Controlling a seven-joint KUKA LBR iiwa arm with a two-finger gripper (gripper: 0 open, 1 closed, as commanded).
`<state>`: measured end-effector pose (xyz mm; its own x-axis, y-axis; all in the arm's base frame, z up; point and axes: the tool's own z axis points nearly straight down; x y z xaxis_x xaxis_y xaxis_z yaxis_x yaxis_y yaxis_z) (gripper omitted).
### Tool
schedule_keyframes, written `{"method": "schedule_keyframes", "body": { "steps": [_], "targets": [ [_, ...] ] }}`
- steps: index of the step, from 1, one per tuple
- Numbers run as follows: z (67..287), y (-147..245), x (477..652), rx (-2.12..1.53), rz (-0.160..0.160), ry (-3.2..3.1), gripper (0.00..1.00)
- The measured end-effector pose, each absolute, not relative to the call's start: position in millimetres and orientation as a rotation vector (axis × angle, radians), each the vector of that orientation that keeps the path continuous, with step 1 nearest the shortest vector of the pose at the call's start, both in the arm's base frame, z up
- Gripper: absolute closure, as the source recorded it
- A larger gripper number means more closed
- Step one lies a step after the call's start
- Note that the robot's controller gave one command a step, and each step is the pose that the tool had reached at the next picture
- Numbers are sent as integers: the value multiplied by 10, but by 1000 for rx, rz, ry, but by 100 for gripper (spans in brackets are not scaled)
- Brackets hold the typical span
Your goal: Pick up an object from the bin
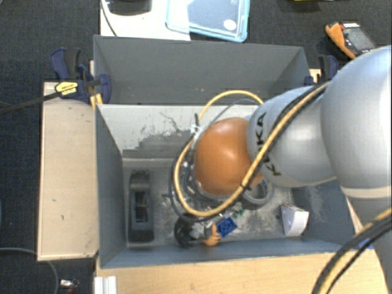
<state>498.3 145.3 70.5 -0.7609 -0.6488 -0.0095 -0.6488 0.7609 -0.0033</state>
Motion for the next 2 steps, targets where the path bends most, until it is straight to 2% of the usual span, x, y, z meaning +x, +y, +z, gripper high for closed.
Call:
{"method": "schedule_keyframes", "body": {
  "steps": [1,2],
  "targets": [
    [715,1313,5066,-945,3,2982,100],
    [717,1312,5065,-943,3,2983,100]
  ]
}}
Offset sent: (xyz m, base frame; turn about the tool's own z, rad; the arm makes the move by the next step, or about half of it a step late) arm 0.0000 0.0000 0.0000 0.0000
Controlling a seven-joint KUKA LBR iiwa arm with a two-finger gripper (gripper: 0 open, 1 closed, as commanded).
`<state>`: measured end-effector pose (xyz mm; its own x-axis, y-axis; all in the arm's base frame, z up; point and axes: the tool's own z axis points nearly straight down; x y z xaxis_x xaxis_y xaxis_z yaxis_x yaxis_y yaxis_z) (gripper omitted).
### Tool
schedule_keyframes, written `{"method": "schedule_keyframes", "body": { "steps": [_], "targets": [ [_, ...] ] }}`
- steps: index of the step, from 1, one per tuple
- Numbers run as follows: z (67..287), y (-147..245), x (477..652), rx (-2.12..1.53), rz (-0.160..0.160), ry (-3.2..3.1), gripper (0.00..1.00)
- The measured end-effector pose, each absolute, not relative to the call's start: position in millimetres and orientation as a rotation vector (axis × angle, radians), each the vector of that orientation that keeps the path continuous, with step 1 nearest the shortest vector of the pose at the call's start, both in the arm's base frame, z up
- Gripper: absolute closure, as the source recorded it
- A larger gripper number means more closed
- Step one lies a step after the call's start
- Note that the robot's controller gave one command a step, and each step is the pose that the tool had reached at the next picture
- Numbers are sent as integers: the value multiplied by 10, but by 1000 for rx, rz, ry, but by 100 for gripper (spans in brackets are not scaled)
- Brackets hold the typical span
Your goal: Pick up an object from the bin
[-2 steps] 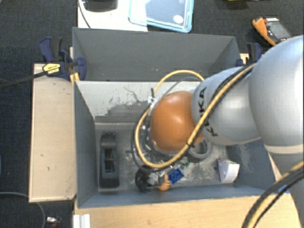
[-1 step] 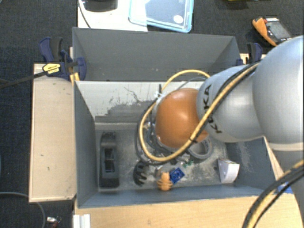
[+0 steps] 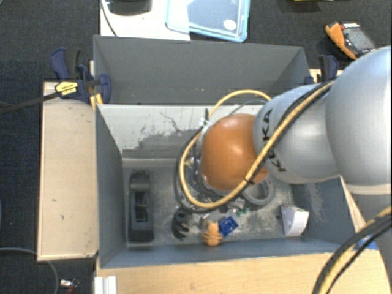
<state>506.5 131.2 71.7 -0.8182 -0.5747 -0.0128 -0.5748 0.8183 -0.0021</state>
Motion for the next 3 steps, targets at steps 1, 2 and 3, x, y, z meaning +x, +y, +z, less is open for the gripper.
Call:
{"method": "schedule_keyframes", "body": {
  "steps": [1,2,3],
  "targets": [
    [929,1311,5055,-939,4,2986,100],
    [1417,1311,5042,-936,6,2992,100],
    [1646,1315,5053,-925,7,2990,100]
  ]
}}
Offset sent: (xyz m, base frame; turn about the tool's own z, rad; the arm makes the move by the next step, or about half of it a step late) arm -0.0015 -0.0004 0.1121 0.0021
